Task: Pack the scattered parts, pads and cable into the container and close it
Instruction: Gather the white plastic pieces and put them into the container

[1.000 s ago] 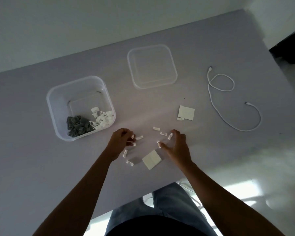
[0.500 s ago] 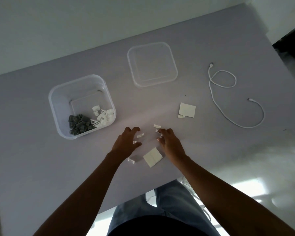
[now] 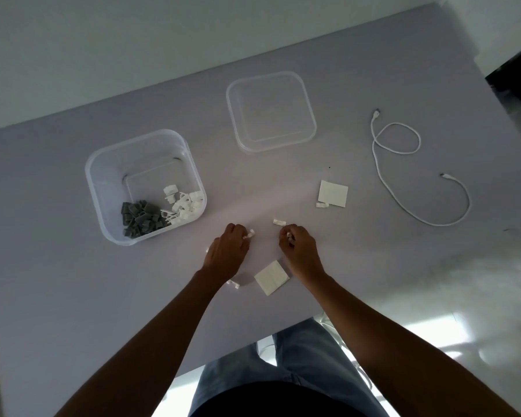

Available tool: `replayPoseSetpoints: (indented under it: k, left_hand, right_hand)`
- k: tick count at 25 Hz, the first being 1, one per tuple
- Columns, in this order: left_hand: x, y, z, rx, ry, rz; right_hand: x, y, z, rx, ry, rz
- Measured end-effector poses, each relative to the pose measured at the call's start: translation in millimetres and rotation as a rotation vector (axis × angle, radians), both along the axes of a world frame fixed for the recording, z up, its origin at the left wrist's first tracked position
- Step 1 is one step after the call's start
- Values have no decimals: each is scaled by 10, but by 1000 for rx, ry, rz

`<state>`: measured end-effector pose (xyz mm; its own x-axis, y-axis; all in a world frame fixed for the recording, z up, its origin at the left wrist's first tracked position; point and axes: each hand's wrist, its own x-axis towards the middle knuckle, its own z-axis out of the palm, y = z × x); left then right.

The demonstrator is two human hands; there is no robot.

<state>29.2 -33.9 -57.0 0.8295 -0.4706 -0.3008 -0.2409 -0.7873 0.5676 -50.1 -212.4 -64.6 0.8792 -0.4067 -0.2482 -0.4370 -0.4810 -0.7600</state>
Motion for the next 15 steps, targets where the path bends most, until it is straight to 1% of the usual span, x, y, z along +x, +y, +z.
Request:
replayPoseSetpoints:
  k: [1,2,3,4,5,6,7,9,11,13,15]
  left_hand:
    - [20,-23,47,-44,84,103]
    - [56,-41,100,-116,241,237]
    - [96,-53,158,-239,454,382]
    - [134,-51,224,-403,677,505]
    - [172,-34,287,-562,870,581]
    - [210,-12,346,-698,1013,607]
    - [245,1,395,-796,1106,600]
    - [317,-2,455,-881,1185,593]
    - [374,-34,471,-899,1203,630]
    - [415,-44,476,-877,1183,650]
    - [430,-47,469,-807,1149,642]
  right_hand:
    - [29,1,43,130,-2,-101]
    - [67,-1,93,331,12,-223]
    - [111,-6,158,600,18,-359]
    - [157,-23,232,878,13,-473]
    - [188,-45,299,1117,18,-549]
    - [207,-65,353,1302,24,-572]
    - [212,-79,397,1439,30,-560]
    - [212,-102,462,1629,16,-483]
    - [201,-122,506,1740,5,-407]
    - [196,-142,511,1803,23,-366]
    - [182,-163,514,1842,42,-323]
